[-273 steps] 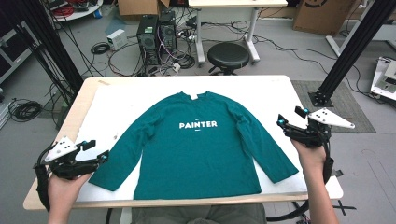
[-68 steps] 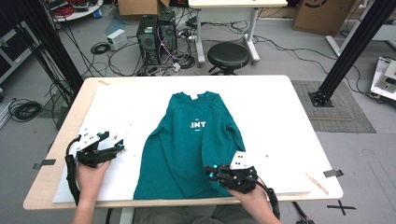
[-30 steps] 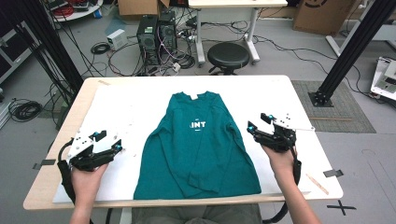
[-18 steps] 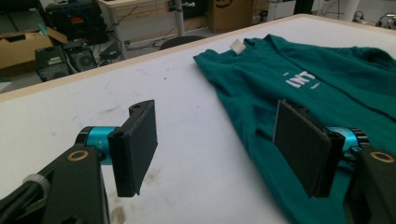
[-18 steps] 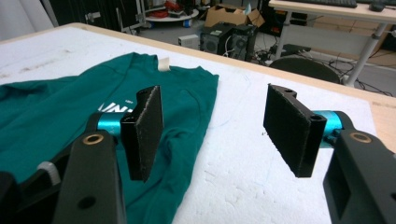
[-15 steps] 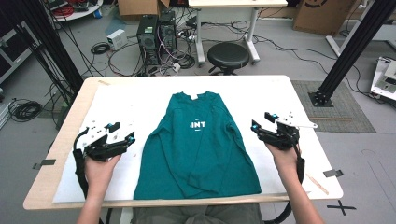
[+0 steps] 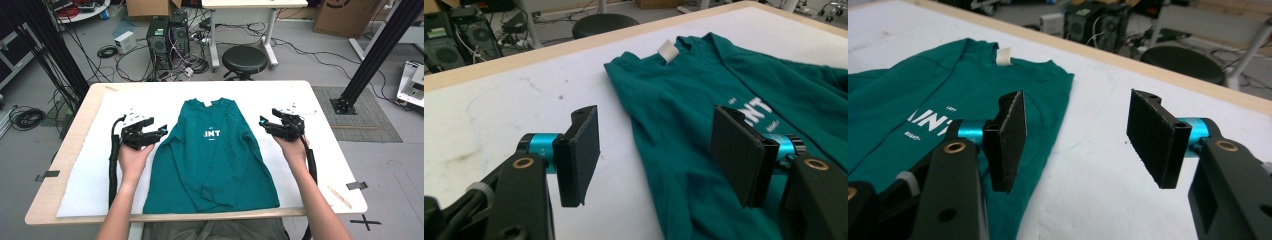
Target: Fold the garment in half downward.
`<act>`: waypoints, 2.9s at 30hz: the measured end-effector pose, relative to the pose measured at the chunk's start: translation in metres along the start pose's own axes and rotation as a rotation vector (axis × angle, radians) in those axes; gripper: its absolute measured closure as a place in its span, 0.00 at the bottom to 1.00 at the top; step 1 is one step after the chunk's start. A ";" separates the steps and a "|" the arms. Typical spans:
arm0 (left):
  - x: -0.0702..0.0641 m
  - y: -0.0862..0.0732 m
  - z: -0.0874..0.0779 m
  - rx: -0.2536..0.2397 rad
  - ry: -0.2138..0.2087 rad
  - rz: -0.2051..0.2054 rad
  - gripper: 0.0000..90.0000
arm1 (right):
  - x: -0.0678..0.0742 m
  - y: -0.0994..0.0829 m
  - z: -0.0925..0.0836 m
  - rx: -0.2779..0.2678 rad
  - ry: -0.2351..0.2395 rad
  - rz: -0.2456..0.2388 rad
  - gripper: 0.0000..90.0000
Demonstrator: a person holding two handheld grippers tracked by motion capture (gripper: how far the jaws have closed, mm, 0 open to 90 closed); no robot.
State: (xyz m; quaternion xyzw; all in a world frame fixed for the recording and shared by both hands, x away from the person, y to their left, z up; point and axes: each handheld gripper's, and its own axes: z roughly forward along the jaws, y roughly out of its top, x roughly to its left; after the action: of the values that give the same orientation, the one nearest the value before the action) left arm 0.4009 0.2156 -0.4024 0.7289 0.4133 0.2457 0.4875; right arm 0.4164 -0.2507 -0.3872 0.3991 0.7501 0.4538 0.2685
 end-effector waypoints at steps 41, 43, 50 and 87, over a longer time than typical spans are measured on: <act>0.049 0.025 0.159 0.289 -0.010 -0.166 0.47 | -0.022 0.025 0.186 0.325 0.120 0.028 0.69; 0.047 0.026 0.159 0.299 0.003 -0.135 0.52 | -0.022 0.025 0.186 0.325 0.131 0.016 0.77; 0.038 0.027 0.161 0.300 -0.034 -0.073 0.90 | -0.019 0.027 0.184 0.330 0.165 0.001 0.95; -0.025 0.049 0.034 0.056 -0.104 0.034 0.96 | 0.052 0.066 0.048 0.061 0.119 -0.038 0.96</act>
State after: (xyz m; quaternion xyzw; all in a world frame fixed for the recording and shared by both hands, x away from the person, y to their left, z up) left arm 0.4312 0.1678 -0.3700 0.7609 0.3818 0.2038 0.4834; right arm 0.4487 -0.1669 -0.3516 0.3652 0.7856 0.4486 0.2196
